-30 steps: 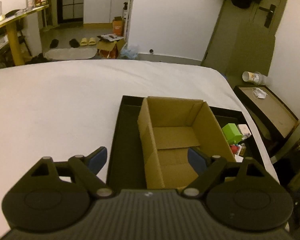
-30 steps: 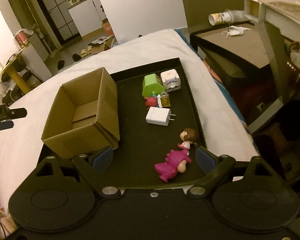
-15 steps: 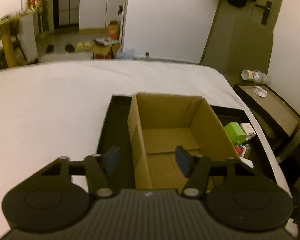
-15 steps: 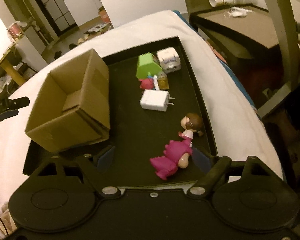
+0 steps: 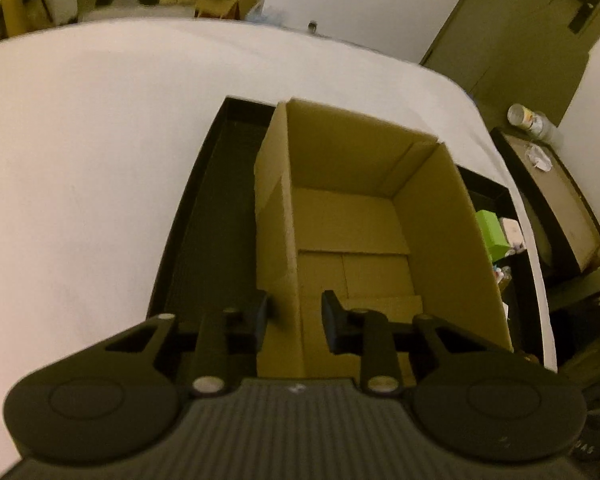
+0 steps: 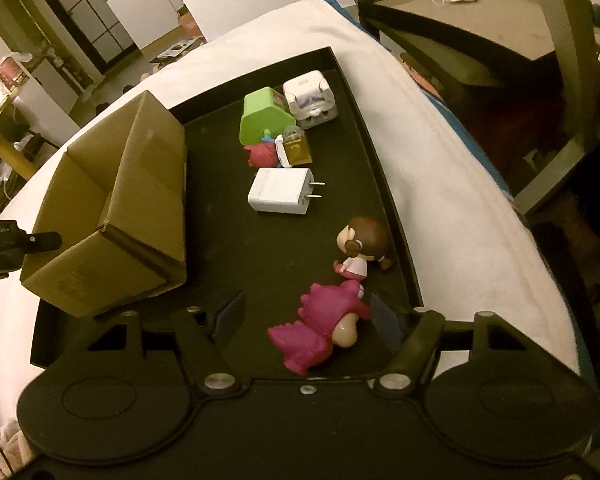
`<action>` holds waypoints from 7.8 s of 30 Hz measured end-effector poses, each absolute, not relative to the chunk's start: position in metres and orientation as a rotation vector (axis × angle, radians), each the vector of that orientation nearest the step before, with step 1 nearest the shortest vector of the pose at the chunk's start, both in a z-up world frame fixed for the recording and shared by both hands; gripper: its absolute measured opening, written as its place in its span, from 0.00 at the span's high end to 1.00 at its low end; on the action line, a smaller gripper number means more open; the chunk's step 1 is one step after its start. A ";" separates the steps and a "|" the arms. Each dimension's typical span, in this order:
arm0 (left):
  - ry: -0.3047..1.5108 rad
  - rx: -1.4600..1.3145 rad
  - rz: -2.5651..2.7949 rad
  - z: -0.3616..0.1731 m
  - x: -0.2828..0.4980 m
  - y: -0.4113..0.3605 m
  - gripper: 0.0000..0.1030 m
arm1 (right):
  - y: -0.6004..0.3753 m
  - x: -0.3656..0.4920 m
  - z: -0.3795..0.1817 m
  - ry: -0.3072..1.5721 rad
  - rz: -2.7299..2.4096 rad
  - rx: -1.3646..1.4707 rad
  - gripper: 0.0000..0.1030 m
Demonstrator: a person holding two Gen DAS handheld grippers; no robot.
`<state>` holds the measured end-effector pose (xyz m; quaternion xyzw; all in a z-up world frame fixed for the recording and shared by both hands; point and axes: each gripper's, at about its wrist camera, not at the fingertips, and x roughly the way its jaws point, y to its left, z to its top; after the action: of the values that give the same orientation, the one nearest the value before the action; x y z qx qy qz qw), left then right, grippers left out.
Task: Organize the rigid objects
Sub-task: 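Lower the left tool onto the box wall while the right tool approaches the pink doll, then close the right gripper on the pink dinosaur doll and lift it, then carry the pink doll into the box and open the right gripper, then move the right tool back toward the white plug charger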
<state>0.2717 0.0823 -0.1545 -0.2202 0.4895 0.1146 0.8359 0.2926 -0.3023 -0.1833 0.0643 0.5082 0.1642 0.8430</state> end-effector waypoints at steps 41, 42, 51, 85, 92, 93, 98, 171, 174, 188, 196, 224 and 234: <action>1.264 -0.386 0.346 -0.182 0.280 0.093 0.88 | -0.271 0.307 -0.208 1.177 0.278 0.048 0.58; 1.256 -0.378 0.352 -0.183 0.279 0.092 0.88 | -0.269 0.307 -0.208 1.177 0.272 0.038 0.58; 1.222 -0.301 0.361 -0.177 0.268 0.085 0.90 | -0.256 0.301 -0.204 1.135 0.267 -0.071 0.63; 1.170 -0.116 0.388 -0.165 0.266 0.050 0.91 | -0.157 0.300 -0.106 0.918 0.590 -0.181 0.63; 1.151 -0.104 0.384 -0.158 0.262 0.054 0.91 | -0.126 0.295 -0.105 0.890 0.677 -0.224 0.63; 1.150 -0.098 0.381 -0.158 0.261 0.053 0.91 | -0.122 0.295 -0.106 0.887 0.688 -0.233 0.63; 1.149 -0.085 0.389 -0.158 0.259 0.052 0.91 | -0.108 0.293 -0.115 0.900 0.763 -0.269 0.63; 1.158 -0.112 0.325 -0.153 0.250 0.041 0.92 | -0.138 0.334 -0.114 0.965 0.921 -0.312 0.42; 1.160 -0.106 0.305 -0.154 0.248 0.038 0.92 | -0.153 0.333 -0.120 0.984 0.876 -0.282 0.42; 1.192 -0.084 0.288 -0.157 0.261 0.052 0.91 | -0.193 0.322 -0.131 0.968 0.768 -0.224 0.42; 1.201 -0.071 0.300 -0.160 0.264 0.049 0.91 | -0.214 0.325 -0.142 0.945 0.692 -0.234 0.39; 1.344 -0.071 0.335 -0.161 0.281 0.044 0.88 | -0.237 0.353 -0.168 0.889 0.626 -0.293 0.29; 1.381 -0.158 0.428 -0.162 0.294 0.057 0.86 | -0.223 0.373 -0.180 0.888 0.613 -0.333 0.29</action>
<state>0.2944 0.0570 -0.1623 -0.0722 0.6313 0.1954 0.7470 0.3734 -0.2225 -0.1803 -0.1580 0.4206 0.2903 0.8449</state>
